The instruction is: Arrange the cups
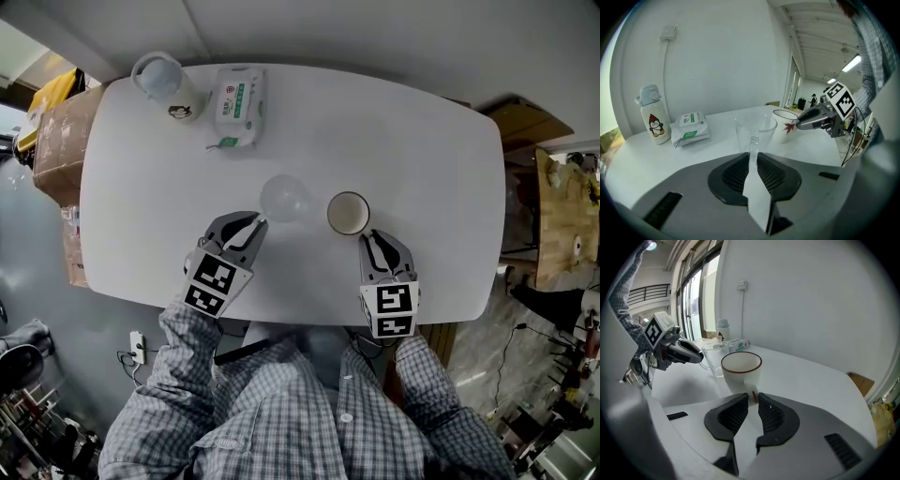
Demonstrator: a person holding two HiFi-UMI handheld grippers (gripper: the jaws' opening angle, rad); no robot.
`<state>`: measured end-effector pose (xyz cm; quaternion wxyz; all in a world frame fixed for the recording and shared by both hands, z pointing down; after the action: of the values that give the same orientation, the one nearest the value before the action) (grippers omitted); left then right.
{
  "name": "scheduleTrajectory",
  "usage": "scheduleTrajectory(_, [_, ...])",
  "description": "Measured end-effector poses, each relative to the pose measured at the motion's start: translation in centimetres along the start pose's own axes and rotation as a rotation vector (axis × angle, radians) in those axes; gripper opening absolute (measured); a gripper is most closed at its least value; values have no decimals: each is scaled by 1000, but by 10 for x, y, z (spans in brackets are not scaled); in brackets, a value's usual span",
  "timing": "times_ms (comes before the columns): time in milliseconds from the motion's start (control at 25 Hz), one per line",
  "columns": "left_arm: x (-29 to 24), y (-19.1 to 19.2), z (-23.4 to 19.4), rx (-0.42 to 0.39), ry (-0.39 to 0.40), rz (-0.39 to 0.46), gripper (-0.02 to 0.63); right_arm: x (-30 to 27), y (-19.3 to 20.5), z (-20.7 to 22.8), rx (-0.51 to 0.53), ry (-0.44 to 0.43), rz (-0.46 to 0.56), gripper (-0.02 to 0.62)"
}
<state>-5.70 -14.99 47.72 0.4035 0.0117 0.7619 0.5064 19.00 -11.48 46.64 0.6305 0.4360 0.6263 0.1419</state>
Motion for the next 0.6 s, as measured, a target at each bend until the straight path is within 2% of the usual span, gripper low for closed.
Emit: scheduleTrajectory(600, [-6,1,27,28,39,10,60,10,1,-39,-45,-30,-9,71])
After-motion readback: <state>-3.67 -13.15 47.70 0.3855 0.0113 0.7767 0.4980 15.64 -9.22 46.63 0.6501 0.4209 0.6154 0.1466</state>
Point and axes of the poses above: the fingertips, and each gripper's own axes: x backward along the fingers, z to its right, y out of its underside, the point moved 6 cm from there along x, backward along the fingers, and after that the axes turned 5 degrees about y, right-handed, at the moved point
